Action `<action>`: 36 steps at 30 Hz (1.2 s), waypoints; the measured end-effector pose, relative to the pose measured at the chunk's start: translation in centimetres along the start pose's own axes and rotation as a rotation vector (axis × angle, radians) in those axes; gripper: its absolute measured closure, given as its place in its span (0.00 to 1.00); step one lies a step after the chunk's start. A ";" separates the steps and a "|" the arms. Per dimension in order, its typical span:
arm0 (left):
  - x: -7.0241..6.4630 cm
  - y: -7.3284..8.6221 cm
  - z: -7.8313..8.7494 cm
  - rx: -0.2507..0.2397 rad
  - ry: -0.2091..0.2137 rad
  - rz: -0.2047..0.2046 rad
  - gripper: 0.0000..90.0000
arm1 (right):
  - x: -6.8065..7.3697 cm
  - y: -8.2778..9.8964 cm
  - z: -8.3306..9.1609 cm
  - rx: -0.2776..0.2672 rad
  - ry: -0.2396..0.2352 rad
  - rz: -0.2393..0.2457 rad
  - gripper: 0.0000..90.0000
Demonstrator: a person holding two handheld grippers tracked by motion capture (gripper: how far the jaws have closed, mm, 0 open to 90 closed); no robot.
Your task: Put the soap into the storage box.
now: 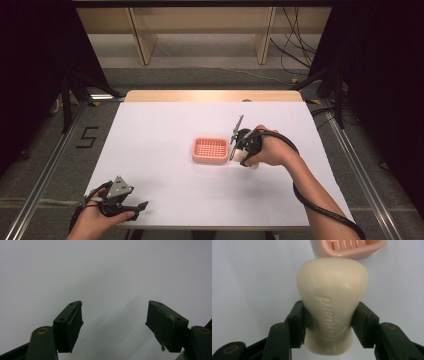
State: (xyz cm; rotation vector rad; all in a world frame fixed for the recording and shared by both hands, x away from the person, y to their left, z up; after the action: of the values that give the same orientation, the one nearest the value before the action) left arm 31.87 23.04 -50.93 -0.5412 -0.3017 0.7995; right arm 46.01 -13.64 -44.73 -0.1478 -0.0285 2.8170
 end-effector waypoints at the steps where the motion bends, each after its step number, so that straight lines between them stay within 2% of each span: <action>1: -0.1 0.0 0.0 -0.003 0.001 0.010 0.32 | 0.1 0.0 0.0 0.004 -0.007 -0.025 0.56; 2: 0.2 0.0 0.1 0.004 -0.012 -0.026 0.32 | -0.1 -0.1 0.0 0.002 0.001 0.005 0.56; 4: 0.2 0.0 -0.1 -0.010 -0.049 -0.023 0.32 | -0.2 -0.2 -0.1 -0.010 -0.002 0.011 0.56; 5: 0.2 0.0 -0.1 -0.010 -0.048 -0.023 0.32 | 0.0 -0.2 0.0 0.001 -0.003 -0.011 0.56; 6: 0.2 0.0 -0.1 -0.010 -0.047 -0.025 0.32 | -0.1 -0.3 0.0 0.000 -0.001 0.003 0.56; 7: 0.2 0.0 0.0 -0.005 -0.034 -0.022 0.32 | 0.0 -0.4 0.0 0.003 -0.001 -0.003 0.56; 8: 0.1 0.0 0.1 -0.001 -0.008 -0.021 0.32 | -0.2 -0.5 -0.1 -0.002 0.001 0.015 0.56; 11: 0.1 0.0 0.1 -0.002 -0.008 -0.021 0.32 | -0.2 -0.6 -0.1 -0.005 0.003 0.016 0.56; 12: 0.1 0.0 0.1 -0.001 -0.008 -0.021 0.32 | 0.0 -0.7 0.0 0.003 -0.001 -0.005 0.56; 14: 0.2 0.0 0.1 0.000 -0.008 -0.024 0.32 | -0.2 -0.8 0.0 -0.007 0.000 0.018 0.56; 15: 0.1 -0.1 0.1 -0.006 -0.007 -0.017 0.32 | -0.1 -0.9 0.1 0.003 0.000 -0.003 0.56; 16: 0.2 -0.2 0.0 -0.020 -0.015 -0.024 0.32 | -0.2 -1.0 0.1 -0.002 0.000 0.003 0.56; 19: 0.2 -0.1 0.0 -0.016 -0.012 -0.020 0.32 | -0.2 -1.1 0.1 -0.007 0.000 0.011 0.56; 23: 0.3 -0.2 0.0 -0.020 -0.015 -0.027 0.32 | -0.2 -1.3 0.2 -0.001 0.002 -0.007 0.56; 24: 0.2 -0.2 0.0 -0.020 -0.014 -0.022 0.32 | -0.3 -1.4 0.2 -0.007 0.007 0.008 0.56; 27: 0.2 -0.1 0.0 -0.018 -0.013 -0.019 0.32 | -0.3 -1.5 0.3 0.002 0.003 -0.001 0.56; 30: 0.2 -0.2 0.0 -0.018 -0.013 -0.022 0.32 | -0.5 -1.6 0.1 -0.012 0.006 0.027 0.56; 32: 0.2 -0.2 0.0 -0.018 -0.013 -0.024 0.32 | -0.4 -1.8 0.2 -0.002 0.004 0.005 0.56; 34: 0.2 -0.2 0.0 -0.019 -0.013 -0.021 0.32 | -0.5 -1.9 0.2 -0.008 0.002 0.019 0.56; 36: 0.2 -0.2 0.0 -0.020 -0.014 -0.025 0.32 | -0.3 -2.0 0.2 -0.001 -0.001 -0.004 0.56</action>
State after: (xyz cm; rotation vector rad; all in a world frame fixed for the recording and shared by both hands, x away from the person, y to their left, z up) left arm 32.11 23.11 -50.79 -0.5500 -0.3293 0.7769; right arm 46.90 -11.82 -44.38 -0.1463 -0.0311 2.8127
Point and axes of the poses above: each handheld gripper's, and its own axes: z roughly backward along the jaws, y roughly out of its underside, x roughly to its left, the point moved 5 cm from there along -z, roughly forward along the jaws, and after that the axes turned 7 degrees about x, right-handed, at the moved point
